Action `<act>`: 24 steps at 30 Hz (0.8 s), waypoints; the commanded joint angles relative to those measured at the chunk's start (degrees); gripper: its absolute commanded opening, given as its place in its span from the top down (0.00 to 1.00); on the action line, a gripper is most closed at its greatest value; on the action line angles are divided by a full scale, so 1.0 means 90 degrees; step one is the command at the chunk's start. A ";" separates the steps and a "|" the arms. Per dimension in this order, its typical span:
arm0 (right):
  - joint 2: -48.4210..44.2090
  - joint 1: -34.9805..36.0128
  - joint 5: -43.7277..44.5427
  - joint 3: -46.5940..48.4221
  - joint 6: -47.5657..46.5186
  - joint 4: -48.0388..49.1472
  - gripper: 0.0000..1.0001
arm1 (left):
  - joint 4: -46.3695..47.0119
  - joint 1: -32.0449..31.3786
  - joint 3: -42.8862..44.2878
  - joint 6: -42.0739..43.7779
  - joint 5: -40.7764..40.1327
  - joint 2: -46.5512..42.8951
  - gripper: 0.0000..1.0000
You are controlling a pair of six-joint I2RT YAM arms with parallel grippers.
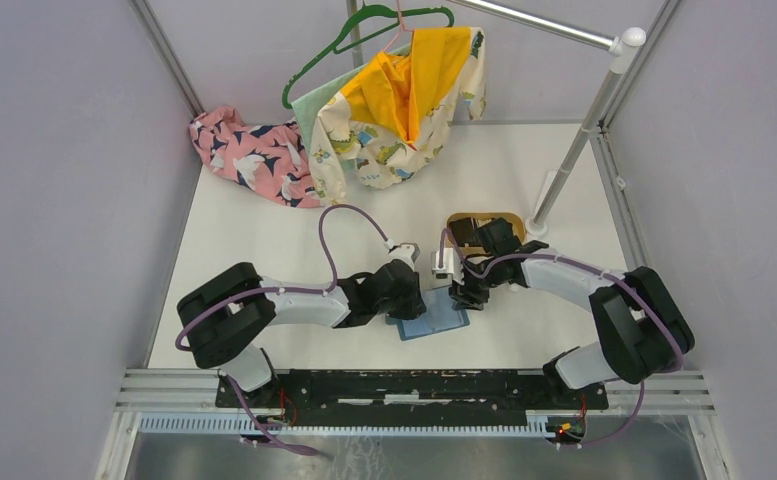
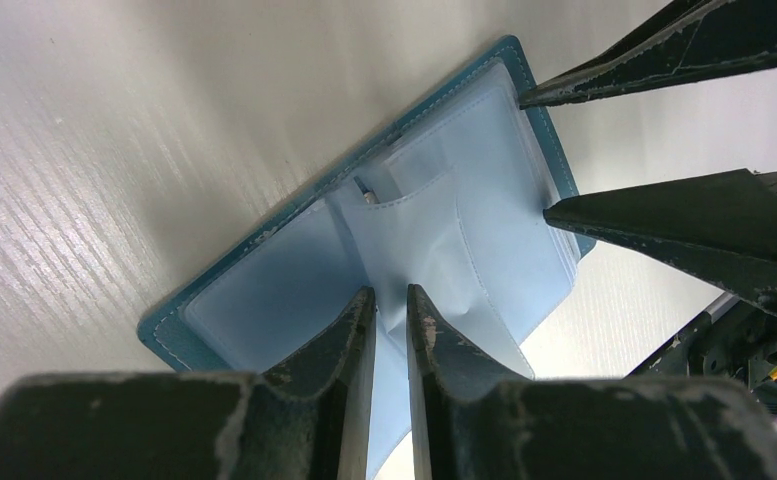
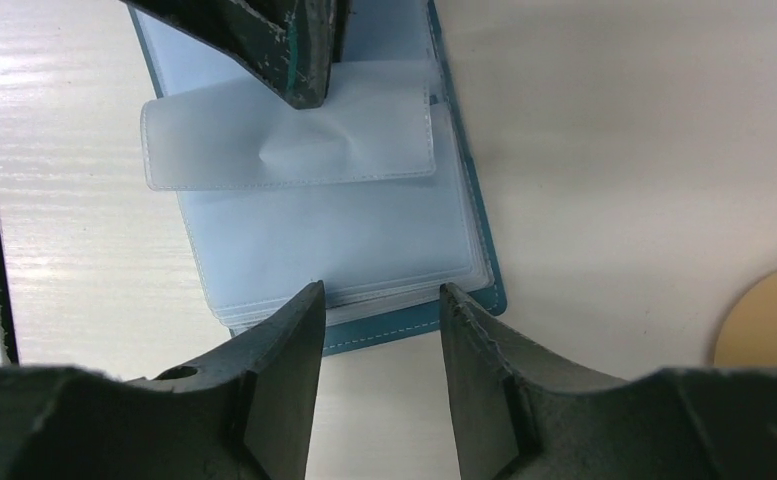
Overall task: Put the credit cards into the card holder
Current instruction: Open the card holder at the center of the board.
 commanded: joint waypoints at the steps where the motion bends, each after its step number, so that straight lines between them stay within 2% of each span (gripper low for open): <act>1: -0.0165 0.0150 0.0277 -0.0151 -0.0503 -0.0041 0.49 | -0.0283 0.0010 -0.0158 0.0314 -0.0215 0.0186 0.76; 9: 0.0083 0.0494 0.0355 -0.0137 -0.0354 0.0088 0.63 | 0.0190 0.0004 -0.0305 0.0235 0.0153 0.0188 0.74; 14: 0.0333 0.0522 0.0211 -0.0013 -0.0091 0.0096 0.69 | 0.0456 0.0001 -0.0403 0.0187 0.0337 0.0185 0.64; 24: 0.0871 0.0523 -0.0151 0.0177 0.0447 0.0213 0.72 | 0.0886 0.0004 -0.0695 0.0207 0.0573 -0.0057 0.43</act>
